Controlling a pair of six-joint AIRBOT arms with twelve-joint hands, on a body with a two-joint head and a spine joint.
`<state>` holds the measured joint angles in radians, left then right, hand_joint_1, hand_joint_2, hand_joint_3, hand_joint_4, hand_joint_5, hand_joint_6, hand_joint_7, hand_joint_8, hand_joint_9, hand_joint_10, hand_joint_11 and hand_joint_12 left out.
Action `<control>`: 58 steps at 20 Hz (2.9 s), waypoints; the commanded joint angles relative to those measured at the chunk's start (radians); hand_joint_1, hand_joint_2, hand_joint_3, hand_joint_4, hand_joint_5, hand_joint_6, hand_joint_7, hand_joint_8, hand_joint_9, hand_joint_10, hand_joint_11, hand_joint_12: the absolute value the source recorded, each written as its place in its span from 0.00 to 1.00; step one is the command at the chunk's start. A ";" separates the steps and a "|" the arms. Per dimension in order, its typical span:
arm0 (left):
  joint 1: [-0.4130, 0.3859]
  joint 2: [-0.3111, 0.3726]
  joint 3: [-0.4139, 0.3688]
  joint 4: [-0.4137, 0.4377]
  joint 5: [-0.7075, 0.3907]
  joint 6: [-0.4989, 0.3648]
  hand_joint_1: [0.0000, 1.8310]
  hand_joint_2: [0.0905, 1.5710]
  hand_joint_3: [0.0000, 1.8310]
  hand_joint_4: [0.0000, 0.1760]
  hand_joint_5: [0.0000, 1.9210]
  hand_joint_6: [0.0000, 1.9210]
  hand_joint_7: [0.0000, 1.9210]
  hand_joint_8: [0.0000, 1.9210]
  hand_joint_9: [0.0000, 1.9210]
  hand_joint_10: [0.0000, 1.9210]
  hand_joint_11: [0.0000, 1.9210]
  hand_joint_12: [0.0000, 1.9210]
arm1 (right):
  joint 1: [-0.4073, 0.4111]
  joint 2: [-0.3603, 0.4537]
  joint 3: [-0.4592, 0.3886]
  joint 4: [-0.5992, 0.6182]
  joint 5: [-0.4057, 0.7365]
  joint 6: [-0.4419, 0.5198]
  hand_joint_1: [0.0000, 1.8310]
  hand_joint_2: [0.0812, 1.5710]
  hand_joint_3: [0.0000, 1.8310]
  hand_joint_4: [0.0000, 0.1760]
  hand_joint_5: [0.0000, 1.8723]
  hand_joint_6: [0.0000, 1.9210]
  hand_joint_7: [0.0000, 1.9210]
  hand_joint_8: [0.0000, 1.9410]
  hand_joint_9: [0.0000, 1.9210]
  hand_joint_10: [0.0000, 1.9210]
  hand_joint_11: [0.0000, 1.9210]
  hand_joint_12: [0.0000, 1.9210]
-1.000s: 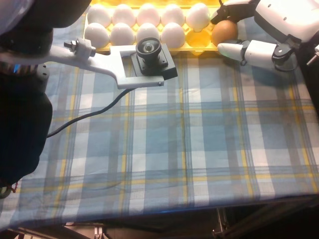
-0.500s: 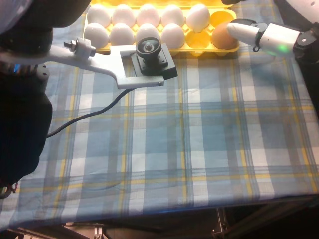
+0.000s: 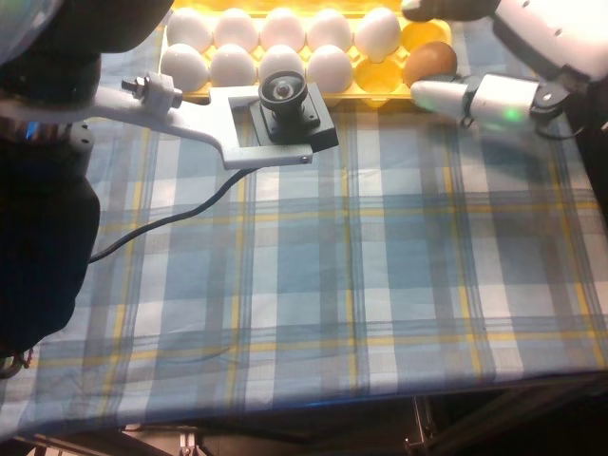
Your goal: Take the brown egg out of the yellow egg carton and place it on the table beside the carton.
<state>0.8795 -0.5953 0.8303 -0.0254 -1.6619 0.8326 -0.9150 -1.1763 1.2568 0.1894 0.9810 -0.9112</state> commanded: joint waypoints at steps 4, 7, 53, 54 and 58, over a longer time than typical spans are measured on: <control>-0.018 -0.006 -0.006 0.022 -0.075 -0.011 0.15 0.89 0.00 0.00 0.38 1.00 0.65 1.00 0.69 1.00 0.62 1.00 | 0.010 -0.015 0.019 0.001 0.092 0.004 0.39 0.69 0.00 0.10 0.36 0.00 0.42 0.01 0.29 0.01 0.05 0.00; -0.018 -0.006 -0.006 0.022 -0.075 -0.011 0.14 0.90 0.00 0.00 0.40 1.00 0.65 1.00 0.69 1.00 0.61 1.00 | 0.010 -0.019 0.030 0.001 0.082 0.004 0.53 0.73 0.00 0.45 0.45 0.49 0.46 0.00 0.31 0.00 0.06 0.00; -0.018 -0.005 -0.007 0.023 -0.074 -0.014 0.19 0.88 0.00 0.00 0.43 1.00 0.65 1.00 0.70 1.00 0.62 1.00 | -0.101 0.027 -0.147 -0.011 0.274 0.004 0.29 0.59 0.00 0.00 0.17 0.00 0.20 0.00 0.07 0.00 0.00 0.00; -0.018 -0.005 -0.007 0.023 -0.074 -0.014 0.18 0.88 0.00 0.00 0.43 1.00 0.65 1.00 0.70 1.00 0.62 1.00 | -0.101 0.029 -0.151 -0.010 0.282 0.004 0.26 0.57 0.00 0.00 0.15 0.00 0.19 0.00 0.05 0.00 0.00 0.00; -0.018 -0.005 -0.007 0.023 -0.074 -0.015 0.19 0.88 0.00 0.00 0.43 1.00 0.66 1.00 0.70 1.00 0.62 1.00 | -0.101 0.054 -0.171 0.007 0.333 0.004 0.06 0.53 0.00 0.00 0.07 0.00 0.11 0.00 0.00 0.00 0.00 0.00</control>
<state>0.8795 -0.5941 0.8303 -0.0235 -1.6619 0.8314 -1.0264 -1.1244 1.0847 0.2016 1.1717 -0.9131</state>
